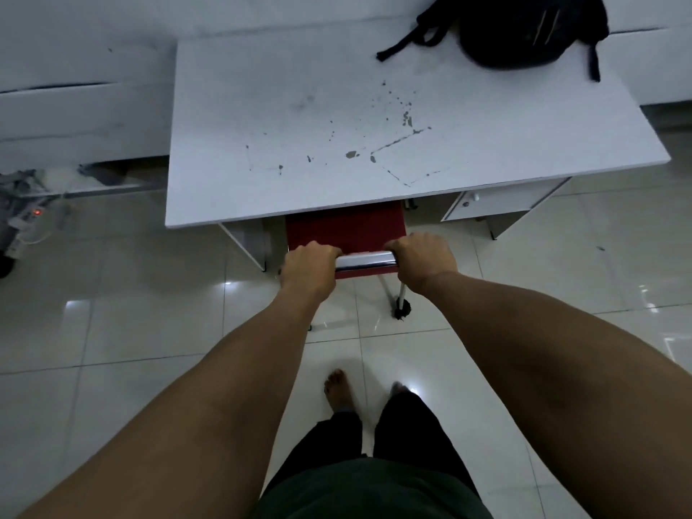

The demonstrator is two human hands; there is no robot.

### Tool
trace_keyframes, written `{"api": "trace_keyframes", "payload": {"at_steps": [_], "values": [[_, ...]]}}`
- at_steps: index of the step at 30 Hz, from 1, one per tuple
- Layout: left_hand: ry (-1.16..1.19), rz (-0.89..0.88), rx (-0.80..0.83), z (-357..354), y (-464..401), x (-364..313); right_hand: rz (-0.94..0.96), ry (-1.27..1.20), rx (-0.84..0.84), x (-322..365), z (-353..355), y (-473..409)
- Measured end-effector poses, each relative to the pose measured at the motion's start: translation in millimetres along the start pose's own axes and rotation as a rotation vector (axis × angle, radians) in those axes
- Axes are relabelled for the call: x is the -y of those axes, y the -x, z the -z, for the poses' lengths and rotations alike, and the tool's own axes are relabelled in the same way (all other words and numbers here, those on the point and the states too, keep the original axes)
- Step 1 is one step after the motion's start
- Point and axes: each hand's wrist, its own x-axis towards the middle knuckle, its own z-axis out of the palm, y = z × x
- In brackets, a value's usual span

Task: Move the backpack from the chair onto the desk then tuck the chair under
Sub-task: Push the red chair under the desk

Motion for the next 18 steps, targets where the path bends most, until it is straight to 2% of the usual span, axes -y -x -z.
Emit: {"api": "trace_keyframes", "payload": {"at_steps": [9, 18], "values": [[-0.034, 0.007, 0.003, 12, -60, -8, -0.001, -0.03, -0.036, -35, 14, -57], [-0.054, 0.044, 0.019, 15, -106, 16, 0.036, -0.009, -0.053, -41, 15, -107]]}}
